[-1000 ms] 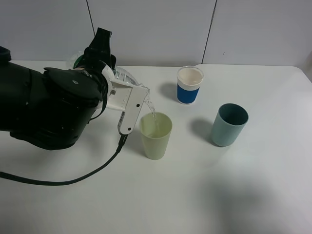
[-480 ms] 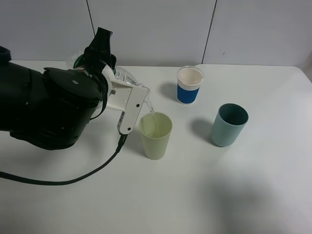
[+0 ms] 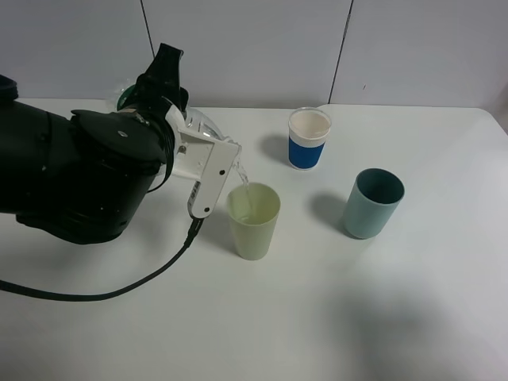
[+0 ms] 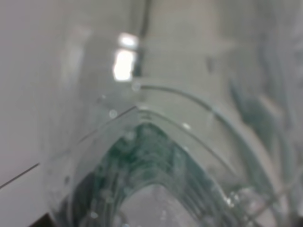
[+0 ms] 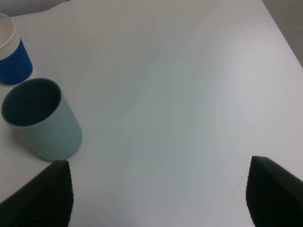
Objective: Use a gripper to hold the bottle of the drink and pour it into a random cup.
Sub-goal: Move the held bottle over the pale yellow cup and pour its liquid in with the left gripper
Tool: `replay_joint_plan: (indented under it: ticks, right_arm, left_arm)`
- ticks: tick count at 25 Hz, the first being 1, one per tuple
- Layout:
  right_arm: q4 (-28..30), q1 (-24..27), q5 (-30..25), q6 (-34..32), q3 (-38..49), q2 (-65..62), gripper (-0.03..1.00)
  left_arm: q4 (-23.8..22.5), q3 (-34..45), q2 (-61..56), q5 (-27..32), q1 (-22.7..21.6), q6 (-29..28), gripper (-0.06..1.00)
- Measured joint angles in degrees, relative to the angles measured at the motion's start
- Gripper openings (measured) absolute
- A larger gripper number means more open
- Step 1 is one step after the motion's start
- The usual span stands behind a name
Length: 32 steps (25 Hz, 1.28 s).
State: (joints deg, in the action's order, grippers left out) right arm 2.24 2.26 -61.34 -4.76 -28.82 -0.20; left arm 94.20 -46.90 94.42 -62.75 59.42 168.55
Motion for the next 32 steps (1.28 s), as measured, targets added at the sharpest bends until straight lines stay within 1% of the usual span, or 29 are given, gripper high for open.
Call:
replay_joint_plan:
  ticks: [24,32]
  right_arm:
    - [0.0,0.0,0.0,0.0,0.0,0.0,0.74]
    - [0.0,0.0,0.0,0.0,0.0,0.0,0.74]
  left_arm:
    - [-0.3,0.0,0.0,-0.3,0.0,1.0,0.47]
    - [-0.9,0.0,0.0,-0.3,0.0,2.2,0.47]
